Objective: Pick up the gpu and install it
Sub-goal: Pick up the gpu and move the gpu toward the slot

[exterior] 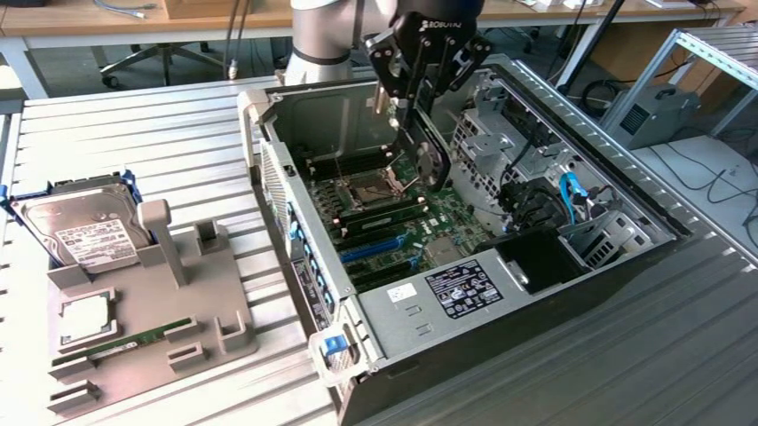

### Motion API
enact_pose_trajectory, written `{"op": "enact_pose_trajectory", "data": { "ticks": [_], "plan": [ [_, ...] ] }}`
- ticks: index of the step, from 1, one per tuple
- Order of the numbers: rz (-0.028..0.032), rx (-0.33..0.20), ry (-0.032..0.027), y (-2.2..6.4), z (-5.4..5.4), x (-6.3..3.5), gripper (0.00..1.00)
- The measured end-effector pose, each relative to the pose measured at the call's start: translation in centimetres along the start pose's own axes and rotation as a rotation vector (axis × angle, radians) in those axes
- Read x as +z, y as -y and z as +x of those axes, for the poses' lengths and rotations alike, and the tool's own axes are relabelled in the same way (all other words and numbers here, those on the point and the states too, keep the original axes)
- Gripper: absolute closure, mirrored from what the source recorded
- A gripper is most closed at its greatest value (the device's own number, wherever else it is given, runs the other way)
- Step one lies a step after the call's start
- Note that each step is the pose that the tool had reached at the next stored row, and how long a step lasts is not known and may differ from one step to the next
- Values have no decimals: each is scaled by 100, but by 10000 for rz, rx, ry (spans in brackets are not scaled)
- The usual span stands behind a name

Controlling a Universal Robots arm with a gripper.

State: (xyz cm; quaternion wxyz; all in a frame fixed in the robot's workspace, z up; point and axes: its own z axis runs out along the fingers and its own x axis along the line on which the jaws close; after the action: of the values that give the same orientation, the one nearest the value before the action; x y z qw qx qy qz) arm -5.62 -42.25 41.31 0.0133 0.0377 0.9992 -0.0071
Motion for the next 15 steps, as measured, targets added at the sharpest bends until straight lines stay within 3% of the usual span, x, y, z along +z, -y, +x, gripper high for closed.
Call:
{"op": "enact_pose_trajectory", "data": {
  "ticks": [15],
  "plan": [
    [0,0,0,-26,-262,19,73]
  ]
}}
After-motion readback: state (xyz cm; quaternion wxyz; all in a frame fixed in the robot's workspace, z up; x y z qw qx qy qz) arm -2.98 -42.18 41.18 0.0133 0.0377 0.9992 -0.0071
